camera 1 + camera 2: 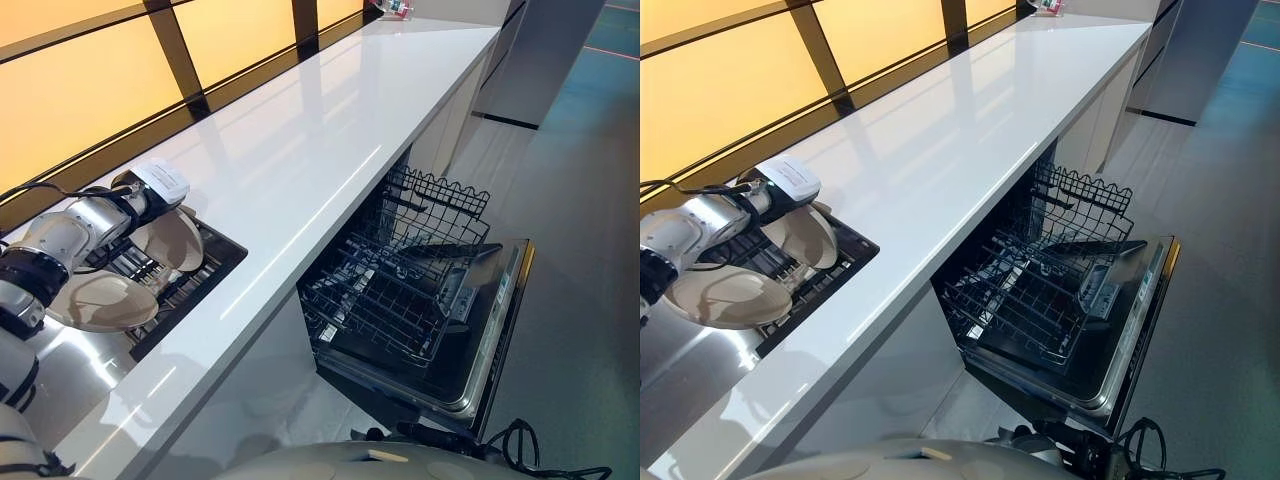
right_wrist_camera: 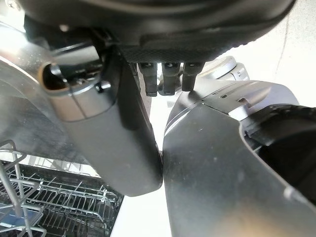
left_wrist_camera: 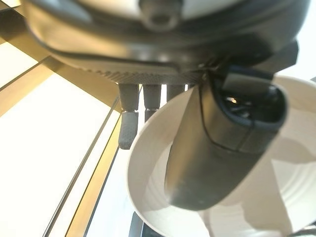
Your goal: Pick up plates and place into dishwasher.
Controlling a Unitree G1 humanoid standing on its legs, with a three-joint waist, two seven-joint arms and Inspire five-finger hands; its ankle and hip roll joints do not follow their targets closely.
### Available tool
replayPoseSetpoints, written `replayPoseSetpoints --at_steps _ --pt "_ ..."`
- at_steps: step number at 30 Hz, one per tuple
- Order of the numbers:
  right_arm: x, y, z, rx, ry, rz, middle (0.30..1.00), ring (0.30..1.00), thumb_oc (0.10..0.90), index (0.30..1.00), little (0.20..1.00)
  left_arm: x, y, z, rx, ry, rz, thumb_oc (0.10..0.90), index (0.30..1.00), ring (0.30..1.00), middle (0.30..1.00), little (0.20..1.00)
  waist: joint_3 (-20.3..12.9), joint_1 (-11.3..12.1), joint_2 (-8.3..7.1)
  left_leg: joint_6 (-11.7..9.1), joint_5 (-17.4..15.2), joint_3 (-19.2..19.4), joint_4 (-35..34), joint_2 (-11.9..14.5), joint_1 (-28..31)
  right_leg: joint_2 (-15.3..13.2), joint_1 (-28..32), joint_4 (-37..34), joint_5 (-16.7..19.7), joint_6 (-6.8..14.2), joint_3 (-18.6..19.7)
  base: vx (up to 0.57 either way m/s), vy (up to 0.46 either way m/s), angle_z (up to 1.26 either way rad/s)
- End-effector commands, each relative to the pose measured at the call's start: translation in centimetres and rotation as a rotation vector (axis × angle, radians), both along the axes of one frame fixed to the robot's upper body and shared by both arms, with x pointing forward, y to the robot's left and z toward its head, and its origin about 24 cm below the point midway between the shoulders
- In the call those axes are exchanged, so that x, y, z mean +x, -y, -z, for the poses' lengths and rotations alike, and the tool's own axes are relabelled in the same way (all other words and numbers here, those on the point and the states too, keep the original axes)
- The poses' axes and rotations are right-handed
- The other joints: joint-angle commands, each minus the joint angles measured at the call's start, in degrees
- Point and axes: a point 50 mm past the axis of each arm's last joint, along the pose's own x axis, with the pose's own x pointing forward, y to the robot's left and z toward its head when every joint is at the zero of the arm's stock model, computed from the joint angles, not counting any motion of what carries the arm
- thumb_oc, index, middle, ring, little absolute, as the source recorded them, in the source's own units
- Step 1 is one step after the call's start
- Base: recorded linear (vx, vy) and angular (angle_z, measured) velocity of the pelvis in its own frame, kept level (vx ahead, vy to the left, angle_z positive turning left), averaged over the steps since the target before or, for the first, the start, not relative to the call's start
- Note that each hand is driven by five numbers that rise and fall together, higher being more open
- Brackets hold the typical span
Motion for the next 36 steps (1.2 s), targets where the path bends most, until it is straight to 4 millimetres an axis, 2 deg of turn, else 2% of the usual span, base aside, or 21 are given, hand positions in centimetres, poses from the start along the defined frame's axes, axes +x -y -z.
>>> replayPoseSetpoints --at_steps 1,5,11,25,32,36 --pt "-0.3 -0.2 0.0 0.020 -0.049 -0.037 0.900 0.900 0.800 0.900 0.900 1.4 -1.3 -8.5 -0.107 0.406 -0.027 0.100 0.300 0.300 0.300 0.200 1.4 -0.3 2.73 3.8 -8.1 1.4 0.4 -5.4 1.7 1.7 -2.7 5.3 -3.7 5.7 0.5 -0.04 -0.031 0.01" --pt "-0.3 -0.2 0.0 0.027 -0.041 -0.029 0.900 0.900 0.800 0.900 0.900 0.6 -1.8 -10.6 -0.251 0.569 0.023 0.100 0.300 0.300 0.300 0.200 1.4 0.4 2.50 3.6 -7.9 1.2 0.4 -5.3 1.6 1.7 -2.3 5.1 -3.8 5.5 -0.1 -0.04 -0.032 0.01" --pt "-0.4 -0.4 0.1 0.035 -0.036 -0.006 0.900 0.900 0.800 0.900 0.900 -0.6 -2.4 -11.9 -0.400 0.699 0.081 0.100 0.300 0.300 0.300 0.200 1.1 1.4 2.15 3.4 -7.6 0.3 0.4 -5.3 1.5 1.7 -1.6 4.5 -3.9 5.2 -0.8 -0.03 -0.022 0.04" --pt "-0.4 -0.6 0.1 0.054 -0.012 0.034 0.900 0.900 0.800 0.900 0.900 -3.2 -2.6 -14.8 -0.448 0.816 0.197 0.100 0.300 0.300 0.300 0.200 -0.2 4.0 1.57 2.7 -7.3 -2.4 0.4 -5.2 1.1 1.6 -0.2 3.4 -4.2 4.6 -2.7 -0.05 -0.023 0.06" --pt "0.9 -0.7 -0.1 0.074 0.081 0.126 0.900 0.900 0.800 0.900 0.900 -4.2 -2.8 -15.8 -0.524 0.903 0.243 0.100 0.300 0.300 0.300 0.200 -0.3 4.5 1.48 2.5 -7.2 -2.9 0.4 -5.3 1.1 1.3 0.1 2.8 -3.8 4.7 -3.0 -0.04 -0.008 0.04" --pt "2.4 -0.8 -0.5 0.097 0.175 0.218 0.900 0.900 0.800 0.900 0.900 -4.9 -2.7 -16.4 -0.570 0.950 0.297 0.100 0.300 0.300 0.300 0.200 -0.3 4.5 1.49 2.6 -7.4 -3.0 0.4 -5.6 1.1 0.8 -0.2 2.8 -3.4 5.1 -3.1 -0.04 0.002 0.01"
